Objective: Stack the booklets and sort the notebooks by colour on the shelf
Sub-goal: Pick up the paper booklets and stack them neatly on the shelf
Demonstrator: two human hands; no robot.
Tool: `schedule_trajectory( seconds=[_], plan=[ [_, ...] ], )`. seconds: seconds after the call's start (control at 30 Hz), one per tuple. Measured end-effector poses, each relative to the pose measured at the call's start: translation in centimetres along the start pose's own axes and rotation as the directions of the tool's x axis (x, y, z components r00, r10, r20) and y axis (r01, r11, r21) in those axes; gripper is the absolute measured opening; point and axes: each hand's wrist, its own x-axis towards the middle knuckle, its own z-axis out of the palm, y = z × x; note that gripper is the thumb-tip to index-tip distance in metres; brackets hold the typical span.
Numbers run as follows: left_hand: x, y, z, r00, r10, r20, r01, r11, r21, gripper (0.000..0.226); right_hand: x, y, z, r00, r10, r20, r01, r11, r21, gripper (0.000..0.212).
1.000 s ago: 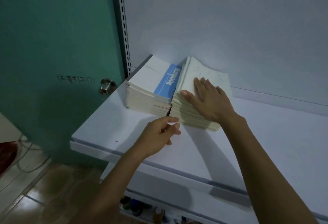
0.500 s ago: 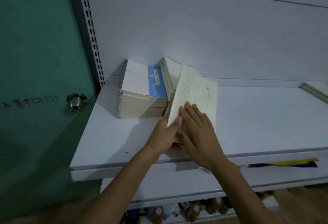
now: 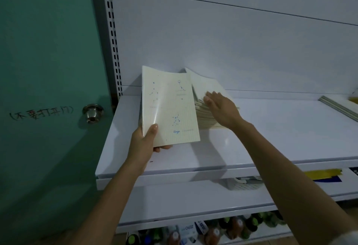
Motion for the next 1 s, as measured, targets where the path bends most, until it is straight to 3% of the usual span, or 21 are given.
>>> schedule_trajectory(
  seconds=[0.1, 0.17, 0.3, 0.47, 0.6, 0.7, 0.8, 0.9, 1.0],
  plan=[
    [-0.1, -0.3, -0.3, 1.000, 0.007, 0.010, -0.006, 0.999, -0.044, 0.016, -1.6, 0.8, 0.2, 0.999, 0.012, 0.043, -0.010, 0.998, -0.057, 0.073],
    [-0.2, -0.3, -0.4, 1.000, 0.007, 0.014, -0.006, 0.997, -0.078, 0.018, -2.6, 1.3, -0.1, 0.998, -0.044, 0.044, 0.052, 0.979, -0.196, 0.069],
    [-0.5, -0.3, -0.5, 0.999, 0.013, 0.044, -0.009, 0.997, -0.082, 0.017, -4.6, 1.1, -0.9, 0.969, -0.162, -0.184, 0.126, 0.973, -0.193, 0.039],
    [-0.9, -0.1, -0.5, 0.997, -0.022, 0.078, 0.021, 1.000, 0.011, 0.024, -5.8, -1.7, -3.4, 0.877, -0.132, -0.462, 0.111, 0.991, -0.072, 0.036],
    [-0.9, -0.1, -0.6, 0.996, -0.028, 0.090, 0.029, 0.999, -0.018, 0.022, -7.6, -5.9, -3.8, 0.798, -0.260, -0.543, 0.209, 0.966, -0.155, 0.037],
    [-0.9, -0.1, -0.7, 0.995, -0.028, 0.098, 0.035, 0.996, -0.079, 0.026, -9.0, -8.9, -1.7, 0.787, -0.365, -0.497, 0.266, 0.928, -0.261, 0.036],
    [-0.9, 0.2, -0.5, 0.995, -0.055, 0.085, 0.062, 0.995, -0.077, 0.051, -10.4, -10.1, 2.0, 0.832, -0.473, -0.290, 0.339, 0.847, -0.411, 0.035],
    [-0.6, 0.4, -0.8, 0.979, -0.121, 0.162, 0.155, 0.963, -0.219, 0.072, -11.6, -10.2, 5.1, 0.901, -0.422, -0.105, 0.375, 0.877, -0.301, 0.043],
    [-0.5, 0.6, -1.6, 0.947, -0.139, 0.289, 0.231, 0.920, -0.316, 0.077, -11.6, -10.2, 5.7, 0.924, -0.376, -0.068, 0.359, 0.915, -0.182, 0.048]
  ],
)
